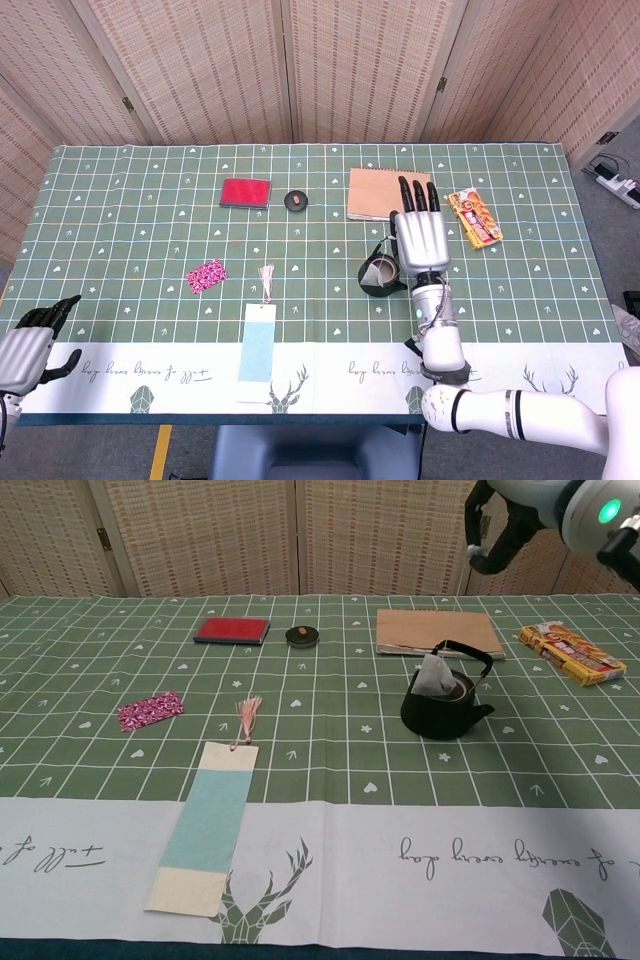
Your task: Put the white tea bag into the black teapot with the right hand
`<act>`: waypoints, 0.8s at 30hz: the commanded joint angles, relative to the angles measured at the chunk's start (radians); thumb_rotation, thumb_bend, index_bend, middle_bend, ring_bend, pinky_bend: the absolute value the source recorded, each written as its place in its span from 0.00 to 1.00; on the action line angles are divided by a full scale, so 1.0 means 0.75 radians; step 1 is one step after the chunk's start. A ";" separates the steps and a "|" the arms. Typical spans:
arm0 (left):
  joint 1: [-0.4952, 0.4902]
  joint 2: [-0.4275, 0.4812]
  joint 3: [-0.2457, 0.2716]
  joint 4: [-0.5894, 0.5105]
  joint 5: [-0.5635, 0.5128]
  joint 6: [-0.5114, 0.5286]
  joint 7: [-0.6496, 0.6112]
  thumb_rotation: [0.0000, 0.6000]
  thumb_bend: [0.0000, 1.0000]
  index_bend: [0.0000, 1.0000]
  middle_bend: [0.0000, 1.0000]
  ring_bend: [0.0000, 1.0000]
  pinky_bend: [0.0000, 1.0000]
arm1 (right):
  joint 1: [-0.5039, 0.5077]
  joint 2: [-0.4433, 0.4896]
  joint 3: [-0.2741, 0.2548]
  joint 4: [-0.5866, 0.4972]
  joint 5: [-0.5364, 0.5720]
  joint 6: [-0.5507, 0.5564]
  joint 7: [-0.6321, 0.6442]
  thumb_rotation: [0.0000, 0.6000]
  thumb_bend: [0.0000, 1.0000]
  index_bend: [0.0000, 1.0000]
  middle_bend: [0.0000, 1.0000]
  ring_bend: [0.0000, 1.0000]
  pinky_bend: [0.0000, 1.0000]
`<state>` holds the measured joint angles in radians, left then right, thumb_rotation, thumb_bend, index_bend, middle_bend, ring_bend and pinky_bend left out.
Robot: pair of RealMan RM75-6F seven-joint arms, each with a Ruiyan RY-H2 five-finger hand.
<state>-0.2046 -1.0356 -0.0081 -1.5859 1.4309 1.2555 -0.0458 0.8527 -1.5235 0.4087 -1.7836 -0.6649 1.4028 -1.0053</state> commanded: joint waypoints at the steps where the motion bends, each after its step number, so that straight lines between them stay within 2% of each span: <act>1: 0.002 0.000 0.001 -0.002 0.004 0.005 0.001 1.00 0.38 0.00 0.09 0.15 0.14 | 0.011 -0.009 -0.008 0.016 0.013 0.001 -0.007 1.00 0.42 0.64 0.07 0.00 0.00; 9: 0.003 0.001 0.001 -0.002 0.002 0.005 -0.001 1.00 0.38 0.00 0.09 0.15 0.14 | 0.044 -0.025 -0.005 0.096 0.067 -0.025 0.002 1.00 0.42 0.65 0.07 0.00 0.00; 14: 0.003 0.003 0.001 -0.001 0.005 0.007 -0.008 1.00 0.38 0.00 0.09 0.15 0.14 | 0.055 -0.034 -0.028 0.109 0.066 -0.025 0.001 1.00 0.42 0.65 0.07 0.00 0.00; 17: 0.006 0.004 0.002 -0.003 0.011 0.013 -0.010 1.00 0.38 0.00 0.09 0.15 0.14 | 0.058 -0.042 -0.055 0.106 0.054 -0.019 -0.009 1.00 0.42 0.65 0.07 0.00 0.00; 24: 0.006 0.000 0.001 -0.006 0.003 0.012 0.006 1.00 0.38 0.00 0.09 0.15 0.14 | 0.030 -0.040 -0.177 0.071 -0.020 0.013 -0.046 1.00 0.42 0.65 0.07 0.00 0.00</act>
<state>-0.2002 -1.0354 -0.0073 -1.5900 1.4330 1.2642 -0.0413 0.8838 -1.5553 0.2975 -1.7218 -0.6650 1.4069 -1.0316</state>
